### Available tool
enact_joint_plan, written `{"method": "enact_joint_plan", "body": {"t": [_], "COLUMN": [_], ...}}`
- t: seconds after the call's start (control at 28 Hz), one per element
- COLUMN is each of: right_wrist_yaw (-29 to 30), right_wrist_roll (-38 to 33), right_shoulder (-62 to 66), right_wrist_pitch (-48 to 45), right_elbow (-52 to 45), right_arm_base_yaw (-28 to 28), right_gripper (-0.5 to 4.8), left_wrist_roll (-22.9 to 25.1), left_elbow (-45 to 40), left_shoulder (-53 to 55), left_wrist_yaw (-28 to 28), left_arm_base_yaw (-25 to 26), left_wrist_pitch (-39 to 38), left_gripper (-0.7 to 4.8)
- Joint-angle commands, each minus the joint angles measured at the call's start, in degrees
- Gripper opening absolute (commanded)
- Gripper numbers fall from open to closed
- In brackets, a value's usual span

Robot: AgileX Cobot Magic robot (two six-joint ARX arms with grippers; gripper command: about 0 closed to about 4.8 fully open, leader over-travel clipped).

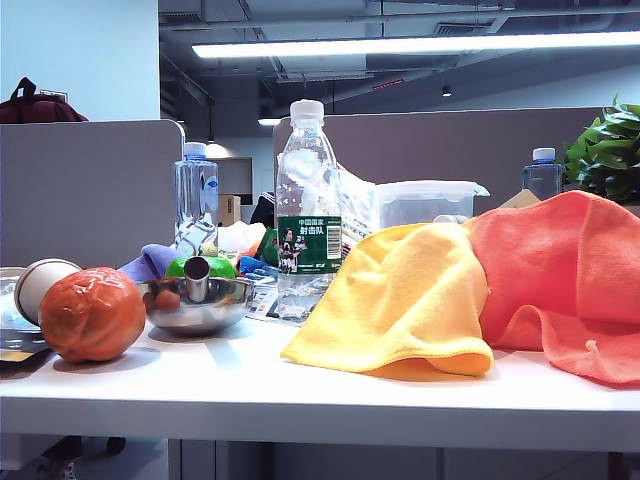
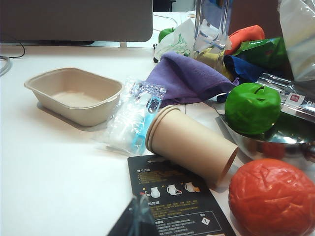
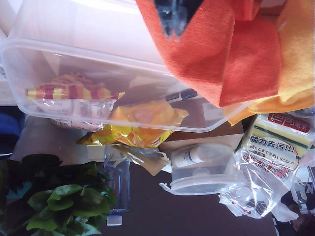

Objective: Pick up the metal ice scoop from the table and place it inside the transparent plastic box.

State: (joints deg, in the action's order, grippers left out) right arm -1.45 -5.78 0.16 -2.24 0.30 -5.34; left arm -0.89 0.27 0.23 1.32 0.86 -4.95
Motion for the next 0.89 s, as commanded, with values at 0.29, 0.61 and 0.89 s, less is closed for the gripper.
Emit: {"method": "enact_joint_plan", "body": {"t": [0.29, 0.61, 0.89], "right_wrist_yaw": [0.0, -9.4, -5.4], "right_wrist_roll": [-0.3, -6.4, -6.4], "right_shoulder": [0.0, 1.2, 16.9], "right_wrist_pitch": [-2.8, 4.9, 12.1], "right_elbow": [0.0, 8.8, 25.5], "right_arm_base_yaw": [0.0, 0.1, 0.0], "right_gripper": [-0.02, -0.03, -0.03], "left_wrist_roll": [0.2, 0.2, 0.2], "left_elbow": [0.1, 0.1, 0.1], "left_shoulder": [0.1, 0.1, 0.1], "left_wrist_yaw": [0.0, 0.0, 0.0], "left_arm_base_yaw": [0.0, 0.0, -0.4], "left_wrist_pitch": [0.8, 0.8, 0.8], "left_gripper": [-0.05, -0.05, -0.05]}}
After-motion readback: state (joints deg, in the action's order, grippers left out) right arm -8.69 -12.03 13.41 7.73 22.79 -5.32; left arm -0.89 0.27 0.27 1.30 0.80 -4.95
